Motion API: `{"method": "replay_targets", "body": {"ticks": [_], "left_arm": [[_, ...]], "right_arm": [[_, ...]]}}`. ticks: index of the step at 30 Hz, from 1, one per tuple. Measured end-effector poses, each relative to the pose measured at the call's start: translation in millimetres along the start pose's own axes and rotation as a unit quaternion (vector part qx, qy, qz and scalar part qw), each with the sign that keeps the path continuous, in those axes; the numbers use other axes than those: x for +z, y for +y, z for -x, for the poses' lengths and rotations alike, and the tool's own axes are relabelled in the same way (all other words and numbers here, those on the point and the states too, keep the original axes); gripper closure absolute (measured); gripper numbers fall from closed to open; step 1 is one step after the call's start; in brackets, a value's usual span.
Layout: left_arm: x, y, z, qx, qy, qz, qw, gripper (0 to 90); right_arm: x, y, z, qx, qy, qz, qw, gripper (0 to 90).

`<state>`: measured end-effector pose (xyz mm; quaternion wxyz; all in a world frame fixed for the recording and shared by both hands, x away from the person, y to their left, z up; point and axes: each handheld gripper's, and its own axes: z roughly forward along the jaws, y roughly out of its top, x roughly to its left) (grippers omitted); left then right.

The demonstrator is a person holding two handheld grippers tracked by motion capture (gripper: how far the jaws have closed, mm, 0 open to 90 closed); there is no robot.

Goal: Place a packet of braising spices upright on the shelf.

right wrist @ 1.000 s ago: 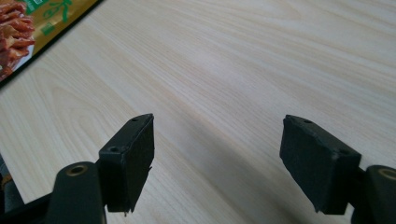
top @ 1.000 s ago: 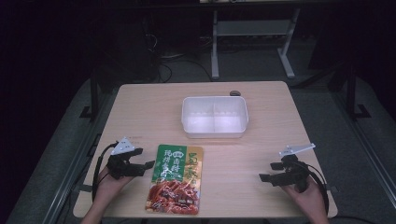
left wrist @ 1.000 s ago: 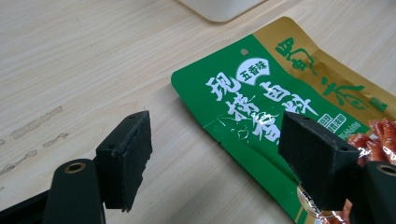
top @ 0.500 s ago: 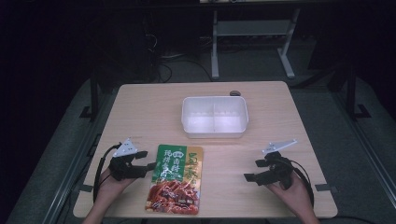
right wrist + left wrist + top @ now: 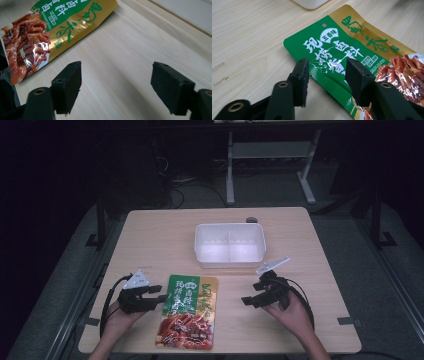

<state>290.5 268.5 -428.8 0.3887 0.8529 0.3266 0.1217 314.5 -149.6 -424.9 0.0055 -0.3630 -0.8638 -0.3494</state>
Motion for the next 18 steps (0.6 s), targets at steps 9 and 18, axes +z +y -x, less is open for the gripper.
{"method": "replay_targets", "body": {"ticks": [9, 18], "left_arm": [[3.3, 0.5, 1.2, 0.004, -0.008, -0.016, 0.9998, 62.8], [8.7, 1.6, 4.8, 0.015, -0.030, -0.039, 0.9987, 75.4]], "right_arm": [[17.3, 25.0, -4.5, -0.010, 0.009, -0.020, 0.9997, 30.1], [42.3, 55.7, -20.6, -0.030, 0.007, -0.050, 0.9983, 35.6]]}}
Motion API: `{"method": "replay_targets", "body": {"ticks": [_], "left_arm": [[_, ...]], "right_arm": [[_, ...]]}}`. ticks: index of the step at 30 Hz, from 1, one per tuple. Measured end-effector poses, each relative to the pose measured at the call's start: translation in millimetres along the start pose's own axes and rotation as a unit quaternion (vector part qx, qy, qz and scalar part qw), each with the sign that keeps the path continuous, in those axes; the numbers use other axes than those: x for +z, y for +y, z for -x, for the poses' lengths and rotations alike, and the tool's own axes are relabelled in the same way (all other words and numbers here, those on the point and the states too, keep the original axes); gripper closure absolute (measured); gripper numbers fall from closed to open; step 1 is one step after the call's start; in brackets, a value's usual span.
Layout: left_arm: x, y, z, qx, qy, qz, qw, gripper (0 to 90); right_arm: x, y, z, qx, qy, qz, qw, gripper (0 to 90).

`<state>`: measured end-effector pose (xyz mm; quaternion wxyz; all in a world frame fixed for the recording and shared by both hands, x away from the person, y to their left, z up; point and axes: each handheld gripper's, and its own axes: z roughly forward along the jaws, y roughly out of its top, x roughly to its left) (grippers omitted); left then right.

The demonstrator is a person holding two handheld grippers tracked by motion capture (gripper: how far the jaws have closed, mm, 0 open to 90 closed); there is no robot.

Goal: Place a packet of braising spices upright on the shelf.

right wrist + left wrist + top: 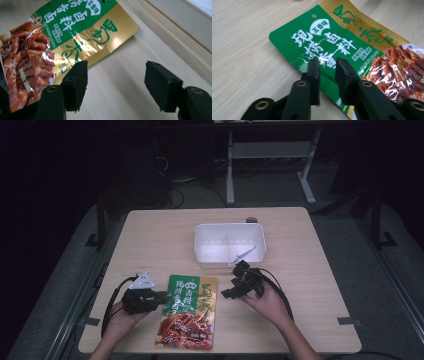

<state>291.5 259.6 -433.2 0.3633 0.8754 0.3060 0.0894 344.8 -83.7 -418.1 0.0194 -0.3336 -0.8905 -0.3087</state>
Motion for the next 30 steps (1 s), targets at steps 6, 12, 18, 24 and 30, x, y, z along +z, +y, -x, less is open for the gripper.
{"method": "replay_targets", "body": {"ticks": [6, 12, 18, 24, 30], "left_arm": [[6.3, 0.7, 3.7, 0.010, -0.021, -0.019, 0.9996, 80.1], [12.9, 0.8, 7.0, 0.019, -0.038, -0.036, 0.9985, 80.0], [18.7, 0.6, 10.8, 0.038, -0.051, -0.063, 0.9960, 80.1], [21.4, -0.1, 11.5, 0.042, -0.054, -0.069, 0.9953, 80.0], [23.4, -0.5, 12.0, 0.046, -0.053, -0.076, 0.9946, 79.6]], "right_arm": [[15.3, 22.3, -2.0, -0.001, 0.005, -0.022, 0.9997, 39.0], [31.5, 36.8, 0.7, 0.012, 0.009, -0.046, 0.9988, 39.2], [45.4, 42.5, 6.7, 0.023, 0.007, -0.062, 0.9978, 38.7], [55.8, 45.2, 9.8, 0.030, 0.003, -0.069, 0.9972, 38.6], [62.0, 45.4, 10.2, 0.032, 0.013, -0.068, 0.9971, 39.4]]}}
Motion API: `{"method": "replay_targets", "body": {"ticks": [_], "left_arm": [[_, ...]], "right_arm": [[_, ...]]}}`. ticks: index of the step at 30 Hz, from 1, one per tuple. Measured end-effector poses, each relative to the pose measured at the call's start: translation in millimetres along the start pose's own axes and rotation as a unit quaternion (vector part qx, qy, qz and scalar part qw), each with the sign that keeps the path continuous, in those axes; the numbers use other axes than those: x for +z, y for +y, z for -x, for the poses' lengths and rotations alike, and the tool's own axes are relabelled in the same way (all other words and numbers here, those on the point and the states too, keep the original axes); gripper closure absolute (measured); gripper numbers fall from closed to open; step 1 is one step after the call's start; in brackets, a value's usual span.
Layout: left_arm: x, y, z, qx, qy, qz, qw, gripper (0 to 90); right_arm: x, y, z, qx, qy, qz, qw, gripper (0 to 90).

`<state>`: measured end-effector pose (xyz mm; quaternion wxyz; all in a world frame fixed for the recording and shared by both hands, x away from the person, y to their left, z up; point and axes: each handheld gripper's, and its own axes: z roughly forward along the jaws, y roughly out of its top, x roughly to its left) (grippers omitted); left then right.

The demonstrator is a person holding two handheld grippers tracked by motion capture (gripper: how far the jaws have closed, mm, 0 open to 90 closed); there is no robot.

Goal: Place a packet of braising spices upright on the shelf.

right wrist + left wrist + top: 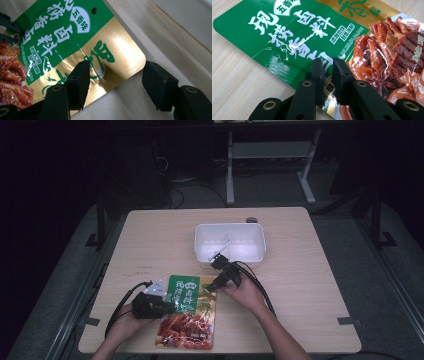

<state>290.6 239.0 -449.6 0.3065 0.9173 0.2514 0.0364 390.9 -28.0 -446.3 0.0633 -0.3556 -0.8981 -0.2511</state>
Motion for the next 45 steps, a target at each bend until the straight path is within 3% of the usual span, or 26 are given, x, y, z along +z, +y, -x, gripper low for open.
{"method": "replay_targets", "body": {"ticks": [11, 18, 20, 24, 32, 40, 41, 42, 45], "left_arm": [[0.9, -0.3, -0.2, -0.006, -0.003, 0.001, 1.0000, 78.8], [1.1, -0.2, -0.2, -0.007, -0.003, 0.001, 1.0000, 78.3], [1.2, -0.3, -0.4, -0.009, -0.003, 0.001, 1.0000, 78.3], [1.3, -0.3, -0.5, -0.009, -0.004, 0.001, 1.0000, 78.1], [1.6, -0.2, -0.1, -0.009, -0.003, 0.003, 0.9999, 77.5], [2.1, -0.2, -0.2, -0.010, -0.003, 0.004, 0.9999, 77.4], [2.1, -0.3, 0.1, -0.010, -0.002, 0.003, 0.9999, 77.4], [2.3, -0.3, 0.0, -0.011, -0.003, 0.003, 0.9999, 77.3], [2.6, -0.2, -0.5, -0.011, -0.004, 0.005, 0.9999, 77.3]], "right_arm": [[-10.0, 0.7, -7.5, -0.013, 0.010, 0.017, 0.9997, 45.9], [-19.9, 2.4, -15.2, -0.020, 0.032, 0.028, 0.9989, 54.2], [-22.3, 2.8, -16.8, -0.022, 0.051, 0.036, 0.9978, 55.7], [-21.2, 2.8, -17.7, -0.023, 0.069, 0.032, 0.9969, 58.9], [-4.7, 3.9, -11.0, -0.016, 0.074, -0.007, 0.9971, 60.4], [4.7, 6.1, -5.9, -0.005, 0.089, -0.017, 0.9958, 63.1], [1.8, 6.4, -4.7, -0.002, 0.117, -0.005, 0.9931, 67.2], [0.9, 6.5, -5.0, -0.004, 0.125, -0.002, 0.9922, 68.0], [1.9, 7.2, -8.4, -0.011, 0.129, -0.007, 0.9915, 69.9]]}}
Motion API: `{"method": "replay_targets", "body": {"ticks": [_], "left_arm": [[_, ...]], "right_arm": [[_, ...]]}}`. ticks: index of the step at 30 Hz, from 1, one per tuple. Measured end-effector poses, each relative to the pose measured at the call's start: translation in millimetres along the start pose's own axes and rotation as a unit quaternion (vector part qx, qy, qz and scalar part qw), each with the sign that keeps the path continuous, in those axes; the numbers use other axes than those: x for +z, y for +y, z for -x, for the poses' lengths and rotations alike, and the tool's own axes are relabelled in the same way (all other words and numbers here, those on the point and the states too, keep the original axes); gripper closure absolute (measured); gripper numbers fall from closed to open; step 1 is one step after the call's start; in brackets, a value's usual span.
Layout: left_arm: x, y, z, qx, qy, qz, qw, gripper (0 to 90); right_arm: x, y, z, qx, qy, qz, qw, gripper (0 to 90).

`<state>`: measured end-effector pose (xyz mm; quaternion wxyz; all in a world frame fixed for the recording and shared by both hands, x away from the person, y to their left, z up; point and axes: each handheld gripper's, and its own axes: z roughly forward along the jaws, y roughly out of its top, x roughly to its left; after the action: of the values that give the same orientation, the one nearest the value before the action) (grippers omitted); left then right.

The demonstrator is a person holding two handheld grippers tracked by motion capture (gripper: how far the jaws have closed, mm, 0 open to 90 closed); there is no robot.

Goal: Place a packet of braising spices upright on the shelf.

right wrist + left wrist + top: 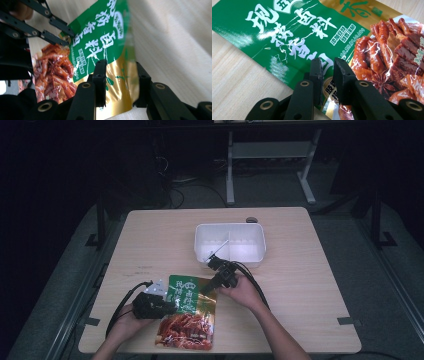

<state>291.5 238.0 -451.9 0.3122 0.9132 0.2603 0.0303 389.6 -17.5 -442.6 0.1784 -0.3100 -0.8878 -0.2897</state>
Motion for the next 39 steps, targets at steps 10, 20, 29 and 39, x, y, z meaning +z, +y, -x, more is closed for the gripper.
{"method": "replay_targets", "body": {"ticks": [10, 20, 29, 39], "left_arm": [[-0.1, 0.3, 0.4, -0.002, -0.002, 0.002, 1.0000, 74.6], [-14.3, -3.6, -7.6, -0.017, 0.030, 0.024, 0.9991, 68.4], [-26.6, -8.1, -14.9, -0.033, 0.064, 0.043, 0.9965, 58.9], [-33.4, -12.9, -23.3, -0.058, 0.078, 0.061, 0.9934, 54.0]], "right_arm": [[12.3, 3.9, -3.3, -0.013, -0.038, -0.028, 0.9988, 85.2], [5.0, 2.8, -5.1, -0.015, -0.038, -0.023, 0.9989, 89.3], [-7.5, 0.1, -9.4, -0.017, -0.032, -0.009, 0.9993, 89.4], [-32.9, -2.7, -18.5, -0.022, -0.041, 0.011, 0.9989, 89.5]]}}
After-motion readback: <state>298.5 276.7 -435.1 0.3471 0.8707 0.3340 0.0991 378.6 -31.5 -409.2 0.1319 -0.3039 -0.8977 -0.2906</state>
